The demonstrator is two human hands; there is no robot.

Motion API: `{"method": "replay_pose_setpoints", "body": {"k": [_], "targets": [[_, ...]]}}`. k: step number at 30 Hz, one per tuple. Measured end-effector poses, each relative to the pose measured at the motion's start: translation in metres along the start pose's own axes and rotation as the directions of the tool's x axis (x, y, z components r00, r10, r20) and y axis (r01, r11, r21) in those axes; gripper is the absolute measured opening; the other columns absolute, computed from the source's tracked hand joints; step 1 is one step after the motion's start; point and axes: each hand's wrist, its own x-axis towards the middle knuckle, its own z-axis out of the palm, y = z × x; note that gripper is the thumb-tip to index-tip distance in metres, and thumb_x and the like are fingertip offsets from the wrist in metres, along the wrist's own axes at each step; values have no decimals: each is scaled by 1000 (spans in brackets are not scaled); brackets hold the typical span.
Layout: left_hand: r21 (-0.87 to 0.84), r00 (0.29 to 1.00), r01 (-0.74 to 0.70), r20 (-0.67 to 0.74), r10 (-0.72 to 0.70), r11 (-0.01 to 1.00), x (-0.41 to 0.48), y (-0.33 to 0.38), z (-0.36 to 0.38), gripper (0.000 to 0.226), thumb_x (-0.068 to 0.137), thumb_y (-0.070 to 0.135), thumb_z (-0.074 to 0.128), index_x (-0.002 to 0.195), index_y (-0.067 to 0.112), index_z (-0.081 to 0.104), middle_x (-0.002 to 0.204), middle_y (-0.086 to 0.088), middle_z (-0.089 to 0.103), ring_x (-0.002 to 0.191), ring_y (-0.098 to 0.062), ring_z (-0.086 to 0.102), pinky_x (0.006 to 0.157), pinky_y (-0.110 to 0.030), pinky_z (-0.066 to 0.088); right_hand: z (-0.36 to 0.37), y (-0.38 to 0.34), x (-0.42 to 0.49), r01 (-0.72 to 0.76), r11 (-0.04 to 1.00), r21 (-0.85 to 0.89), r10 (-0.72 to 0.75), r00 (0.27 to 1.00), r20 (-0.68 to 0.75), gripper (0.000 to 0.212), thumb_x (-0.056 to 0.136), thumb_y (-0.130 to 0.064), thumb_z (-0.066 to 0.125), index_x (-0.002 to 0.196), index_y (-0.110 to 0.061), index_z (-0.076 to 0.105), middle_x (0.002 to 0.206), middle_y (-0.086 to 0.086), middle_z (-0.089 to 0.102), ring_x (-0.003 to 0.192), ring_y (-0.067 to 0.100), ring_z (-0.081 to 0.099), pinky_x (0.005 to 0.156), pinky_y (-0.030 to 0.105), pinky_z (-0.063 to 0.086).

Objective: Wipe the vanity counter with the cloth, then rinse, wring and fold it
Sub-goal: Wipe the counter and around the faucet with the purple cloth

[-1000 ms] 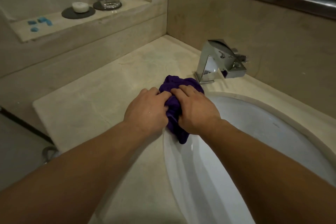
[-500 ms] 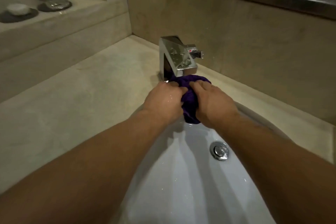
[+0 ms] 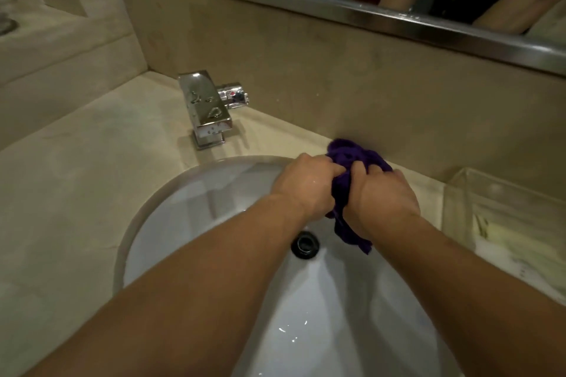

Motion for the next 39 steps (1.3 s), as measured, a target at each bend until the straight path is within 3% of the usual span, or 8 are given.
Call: {"method": "replay_pose_setpoints", "body": {"k": [3,7,11,14,18,24,32,39], "targets": [[-28,997,-70,37,71,997,-4,29,8,36,79,13,64,112,25,69,104,1,63,97,-25,57,87,-42,53,-7,11,-20,-83,984,-158,96,993,76,66,92,-41,55,143,-6,33,127,8,61,118,26,59,120,46,17],[-40,989,-121,86,124,992,-11,59,17,36,82,15,66,117,26,67,109,2,63,102,-23,57,89,-40,53,-17,30,-45,-58,970,-238,103,978,183,50,97,-43,50,137,-14,46,126,0,62,118,21,60,120,48,10],[-22,988,-137,72,138,990,-16,65,21,38,85,19,69,122,23,62,117,-1,59,108,-24,55,81,-35,47,-7,36,-51,-131,969,-211,171,967,187,89,93,-52,52,152,4,17,139,14,56,131,28,51,122,44,13],[18,988,-153,38,152,988,-16,63,25,42,85,24,70,125,21,59,122,-3,58,111,-25,54,79,-35,42,4,39,-42,-131,980,-151,153,977,147,97,88,-57,54,152,4,13,149,23,40,138,33,40,120,41,21],[68,992,-130,6,130,989,-5,49,21,46,82,22,70,126,23,58,123,-1,58,111,-24,51,86,-35,44,12,43,-16,-49,999,-5,49,996,72,88,84,-55,60,147,-4,27,146,15,41,132,29,42,117,36,27],[86,1000,16,24,-18,996,8,17,0,50,82,19,64,130,26,53,123,2,56,112,-21,48,83,-34,45,6,27,24,170,970,175,-181,982,50,82,91,-38,56,156,-7,14,163,13,19,149,25,21,123,32,16],[118,968,246,27,-251,962,7,-12,-25,49,86,18,54,133,32,49,123,7,55,115,-22,50,80,-34,42,-10,-3,68,364,885,290,-395,917,57,77,90,-26,56,155,-9,18,163,11,22,150,23,22,123,28,15],[149,987,161,-18,-161,976,-22,2,-60,62,91,29,52,150,28,33,150,4,39,133,-21,37,108,-38,39,-30,-7,78,386,862,329,-456,874,168,84,93,-19,53,160,-9,4,168,12,6,154,22,10,124,30,10]]}}
